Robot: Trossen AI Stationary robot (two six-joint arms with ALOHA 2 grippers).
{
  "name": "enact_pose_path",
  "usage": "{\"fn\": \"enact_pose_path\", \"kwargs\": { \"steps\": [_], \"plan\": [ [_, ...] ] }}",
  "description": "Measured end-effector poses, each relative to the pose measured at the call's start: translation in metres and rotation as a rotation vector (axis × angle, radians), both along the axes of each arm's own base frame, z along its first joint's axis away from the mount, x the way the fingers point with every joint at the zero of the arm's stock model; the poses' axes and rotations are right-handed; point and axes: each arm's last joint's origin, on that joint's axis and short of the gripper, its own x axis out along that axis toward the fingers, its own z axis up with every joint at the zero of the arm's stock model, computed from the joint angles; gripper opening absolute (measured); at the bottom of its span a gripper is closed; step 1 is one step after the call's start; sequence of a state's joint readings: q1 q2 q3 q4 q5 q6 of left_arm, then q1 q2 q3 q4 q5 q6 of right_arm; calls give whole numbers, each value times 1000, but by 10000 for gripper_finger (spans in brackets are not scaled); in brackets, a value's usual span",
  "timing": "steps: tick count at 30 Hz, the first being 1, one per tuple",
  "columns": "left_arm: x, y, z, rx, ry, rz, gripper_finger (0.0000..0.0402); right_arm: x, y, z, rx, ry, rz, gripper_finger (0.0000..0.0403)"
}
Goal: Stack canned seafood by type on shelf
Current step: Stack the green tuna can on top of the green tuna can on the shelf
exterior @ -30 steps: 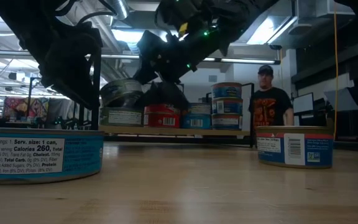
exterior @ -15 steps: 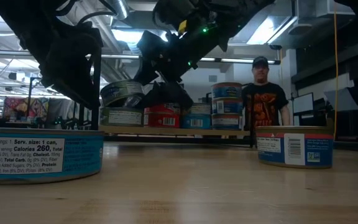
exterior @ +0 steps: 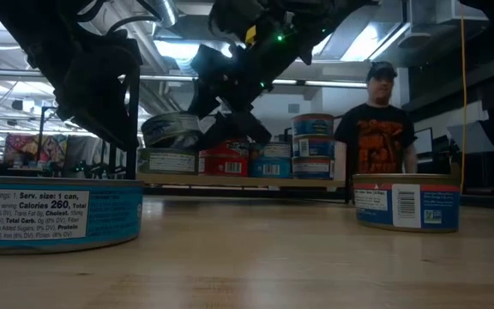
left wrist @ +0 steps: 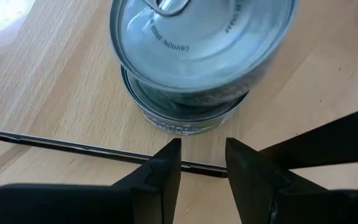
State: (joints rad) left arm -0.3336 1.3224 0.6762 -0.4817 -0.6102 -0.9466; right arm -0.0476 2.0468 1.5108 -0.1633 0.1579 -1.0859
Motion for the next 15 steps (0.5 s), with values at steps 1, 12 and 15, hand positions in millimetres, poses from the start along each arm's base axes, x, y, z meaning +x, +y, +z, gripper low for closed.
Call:
{"fn": "enact_pose_path", "kwargs": {
  "steps": [1,12,15],
  "plan": [
    [0,0,0,0,0,0,120,0,0,0,4,3,4,250],
    [0,0,0,0,-1,0,120,-1,-7,-1,33,17,29,250],
    [0,0,0,-3,-3,4,120,-1,-7,-2,39,17,33,250]
  ]
}}
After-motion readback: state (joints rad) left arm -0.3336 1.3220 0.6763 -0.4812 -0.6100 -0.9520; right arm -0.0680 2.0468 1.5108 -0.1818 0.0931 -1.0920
